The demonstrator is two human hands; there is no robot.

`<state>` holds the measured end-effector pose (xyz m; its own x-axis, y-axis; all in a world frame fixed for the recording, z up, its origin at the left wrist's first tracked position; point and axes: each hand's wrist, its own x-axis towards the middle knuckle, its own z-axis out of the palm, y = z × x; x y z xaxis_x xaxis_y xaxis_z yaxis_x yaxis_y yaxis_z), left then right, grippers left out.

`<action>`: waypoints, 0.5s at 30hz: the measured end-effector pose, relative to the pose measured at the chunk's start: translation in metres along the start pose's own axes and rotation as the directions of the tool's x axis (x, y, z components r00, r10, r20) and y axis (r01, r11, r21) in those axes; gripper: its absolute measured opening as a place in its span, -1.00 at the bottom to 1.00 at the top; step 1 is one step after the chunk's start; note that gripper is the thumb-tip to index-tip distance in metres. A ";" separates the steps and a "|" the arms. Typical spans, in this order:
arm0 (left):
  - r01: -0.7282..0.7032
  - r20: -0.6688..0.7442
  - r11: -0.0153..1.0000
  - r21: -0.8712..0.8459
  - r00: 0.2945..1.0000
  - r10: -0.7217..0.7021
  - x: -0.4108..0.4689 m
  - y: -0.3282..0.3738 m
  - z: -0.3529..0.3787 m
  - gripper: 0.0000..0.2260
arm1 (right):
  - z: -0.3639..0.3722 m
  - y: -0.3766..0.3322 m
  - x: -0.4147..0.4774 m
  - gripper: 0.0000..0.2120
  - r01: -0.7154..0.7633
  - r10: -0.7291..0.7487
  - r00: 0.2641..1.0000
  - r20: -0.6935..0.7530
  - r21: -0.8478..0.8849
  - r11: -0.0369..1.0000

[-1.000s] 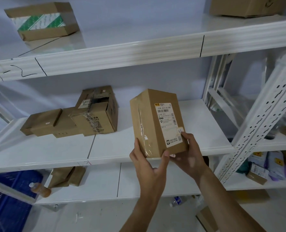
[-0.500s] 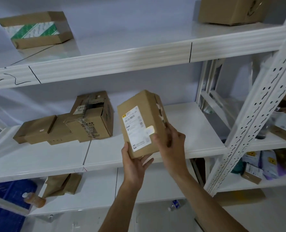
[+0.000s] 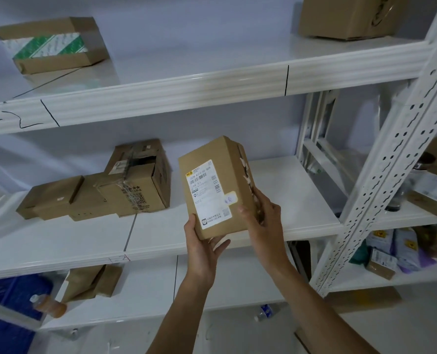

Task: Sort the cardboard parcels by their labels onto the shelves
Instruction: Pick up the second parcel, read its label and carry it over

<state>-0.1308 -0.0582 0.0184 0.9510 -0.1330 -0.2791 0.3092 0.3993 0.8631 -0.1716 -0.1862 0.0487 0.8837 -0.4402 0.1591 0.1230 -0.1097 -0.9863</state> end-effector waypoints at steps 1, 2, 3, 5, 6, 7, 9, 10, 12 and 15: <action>-0.016 -0.005 1.000 0.024 1.000 0.017 -0.001 0.001 0.002 -0.53 | -0.003 -0.001 0.002 -0.41 -0.022 0.022 1.000 0.012 0.029 0.999; -0.032 -0.006 0.998 0.048 0.999 0.032 -0.002 0.002 0.004 -0.56 | -0.006 0.001 0.004 -0.42 -0.045 0.044 0.999 0.022 0.055 0.997; -0.047 -0.007 0.996 0.069 0.999 0.048 -0.004 0.003 0.005 -0.58 | -0.009 0.003 0.007 -0.42 -0.066 0.064 0.997 0.033 0.080 0.995; -0.077 -0.019 0.991 0.107 0.997 0.079 -0.007 0.006 0.009 -0.60 | -0.013 0.007 0.011 -0.44 -0.105 0.099 0.993 0.057 0.122 0.987; -0.089 -0.024 0.989 0.122 0.995 0.092 -0.009 0.007 0.011 -0.62 | -0.015 0.008 0.013 -0.45 -0.126 0.117 0.991 0.070 0.137 0.983; -0.097 -0.029 0.986 0.134 0.994 0.102 -0.010 0.008 0.012 -0.65 | -0.016 0.008 0.013 -0.46 -0.145 0.135 0.988 0.077 0.148 0.978; -0.121 -0.029 0.980 0.157 0.991 0.127 -0.012 0.009 0.014 -0.69 | -0.018 0.008 0.013 -0.49 -0.163 0.151 0.985 0.084 0.165 0.973; -0.140 -0.021 0.974 0.179 0.989 0.146 -0.013 0.010 0.015 -0.69 | -0.019 0.008 0.014 -0.53 -0.166 0.153 0.984 0.086 0.171 0.971; -0.186 0.005 0.954 0.233 0.982 0.190 -0.015 0.011 0.016 -0.66 | -0.020 0.010 0.015 -0.62 -0.160 0.148 0.986 0.077 0.180 0.971; -0.238 0.034 0.927 0.291 0.971 0.238 -0.022 0.013 0.017 -0.58 | -0.023 0.011 0.012 -0.67 -0.144 0.133 0.989 0.066 0.193 0.971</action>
<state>-0.1474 -0.0657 0.0433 0.9966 -0.0650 -0.0506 0.0591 0.1373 0.9888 -0.1696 -0.2135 0.0407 0.9202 -0.3909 0.0231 0.0793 0.1284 -0.9886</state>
